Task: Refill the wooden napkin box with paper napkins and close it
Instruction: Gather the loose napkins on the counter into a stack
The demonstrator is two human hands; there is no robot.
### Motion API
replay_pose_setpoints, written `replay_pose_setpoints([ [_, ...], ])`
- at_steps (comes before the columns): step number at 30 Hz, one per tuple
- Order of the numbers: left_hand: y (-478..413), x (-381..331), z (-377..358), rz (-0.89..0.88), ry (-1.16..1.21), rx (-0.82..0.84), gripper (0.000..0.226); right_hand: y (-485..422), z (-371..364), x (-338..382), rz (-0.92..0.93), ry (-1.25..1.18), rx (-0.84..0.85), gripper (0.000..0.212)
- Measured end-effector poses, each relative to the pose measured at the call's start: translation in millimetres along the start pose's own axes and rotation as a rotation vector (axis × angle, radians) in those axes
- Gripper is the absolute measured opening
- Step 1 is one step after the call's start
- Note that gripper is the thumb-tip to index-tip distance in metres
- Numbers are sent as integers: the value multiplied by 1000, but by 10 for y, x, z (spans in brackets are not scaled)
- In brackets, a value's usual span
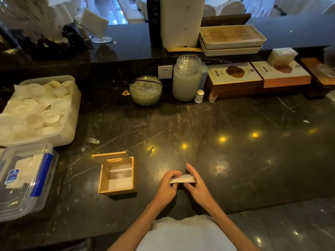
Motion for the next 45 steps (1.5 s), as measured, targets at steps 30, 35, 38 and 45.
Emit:
replay_pose_setpoints([
  [30, 36, -157, 618, 297, 138, 197, 34, -42, -10, 512, -222, -131, 310, 39],
  [35, 131, -285, 907, 262, 158, 182, 42, -173, -299, 784, -160, 123, 477, 37],
  [38, 260, -334, 1237, 260, 121, 45, 33, -268, -461, 841, -144, 169, 474, 26],
  [45, 968, -108, 2289, 197, 31, -683, 21, -253, -804, 826, -336, -356, 443, 37],
])
Point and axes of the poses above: each hand's wrist, its own y-axis away from the middle knuckle, its own z-axis out of the back of the hand, x = y × z, the point moved 6 cm from there along -y, towards the middle knuckle, and after that the axes turned 3 degrees about -z, right-handed, at the moved point
